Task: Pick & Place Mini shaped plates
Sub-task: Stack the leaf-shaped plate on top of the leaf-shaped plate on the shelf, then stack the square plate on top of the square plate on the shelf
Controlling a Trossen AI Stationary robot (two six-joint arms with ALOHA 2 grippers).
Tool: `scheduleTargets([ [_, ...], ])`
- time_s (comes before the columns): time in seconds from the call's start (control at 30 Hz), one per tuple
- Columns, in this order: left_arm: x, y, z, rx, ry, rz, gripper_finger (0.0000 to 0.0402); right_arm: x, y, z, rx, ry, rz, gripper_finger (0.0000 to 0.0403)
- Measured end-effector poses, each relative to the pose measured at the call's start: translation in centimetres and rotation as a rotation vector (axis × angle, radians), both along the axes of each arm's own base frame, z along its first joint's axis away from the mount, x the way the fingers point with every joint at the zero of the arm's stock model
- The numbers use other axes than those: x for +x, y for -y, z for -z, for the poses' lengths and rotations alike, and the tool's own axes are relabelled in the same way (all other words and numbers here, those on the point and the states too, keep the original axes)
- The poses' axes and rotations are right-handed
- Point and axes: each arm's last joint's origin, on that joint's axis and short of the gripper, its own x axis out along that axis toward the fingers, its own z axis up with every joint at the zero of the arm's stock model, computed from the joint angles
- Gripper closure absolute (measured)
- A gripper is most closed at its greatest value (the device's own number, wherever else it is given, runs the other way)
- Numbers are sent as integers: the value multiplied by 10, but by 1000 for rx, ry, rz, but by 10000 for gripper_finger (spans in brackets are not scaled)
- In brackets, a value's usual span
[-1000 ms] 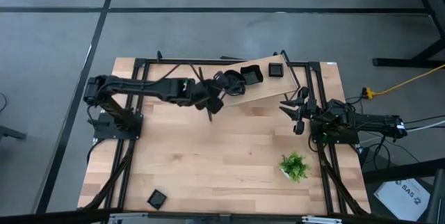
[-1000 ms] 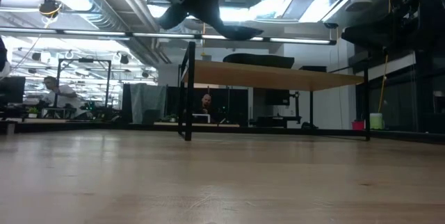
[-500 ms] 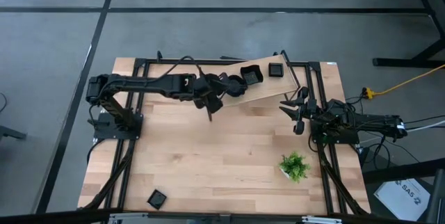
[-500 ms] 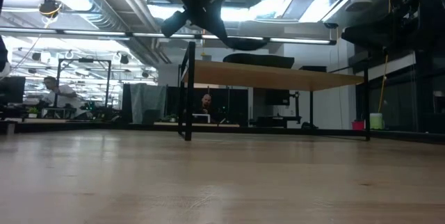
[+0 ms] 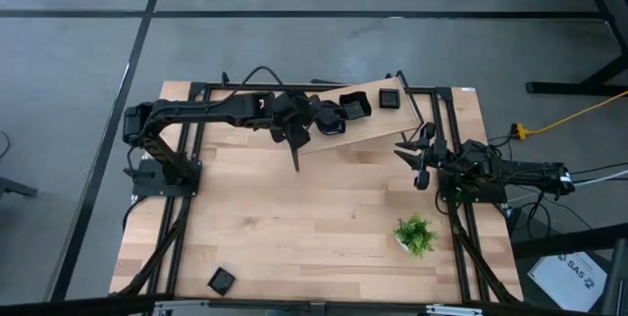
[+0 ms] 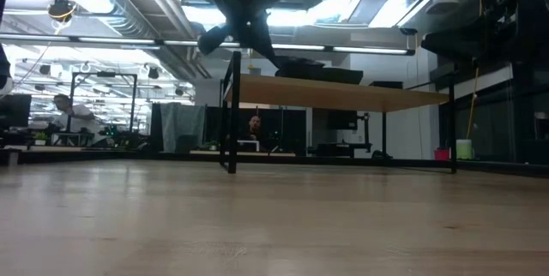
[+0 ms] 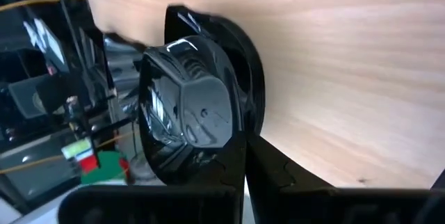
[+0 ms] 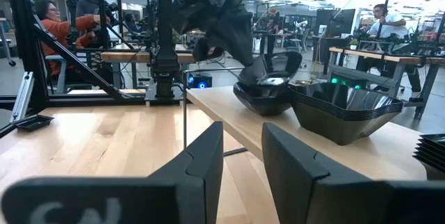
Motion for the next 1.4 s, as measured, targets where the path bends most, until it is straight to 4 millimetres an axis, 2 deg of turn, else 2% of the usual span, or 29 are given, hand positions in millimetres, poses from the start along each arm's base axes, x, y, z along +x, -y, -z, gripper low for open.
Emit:
scheduleTargets([
  [0.5, -5, -19, 1, -101, 24, 58, 400, 0, 0, 0, 0, 0, 0, 302],
  [1.0, -5, -20, 1, -166, 51, 40, 400, 0, 0, 0, 0, 0, -1, 302],
  [1.4, -6, -22, 1, -186, 59, 35, 382, 0, 0, 0, 0, 0, -1, 302],
])
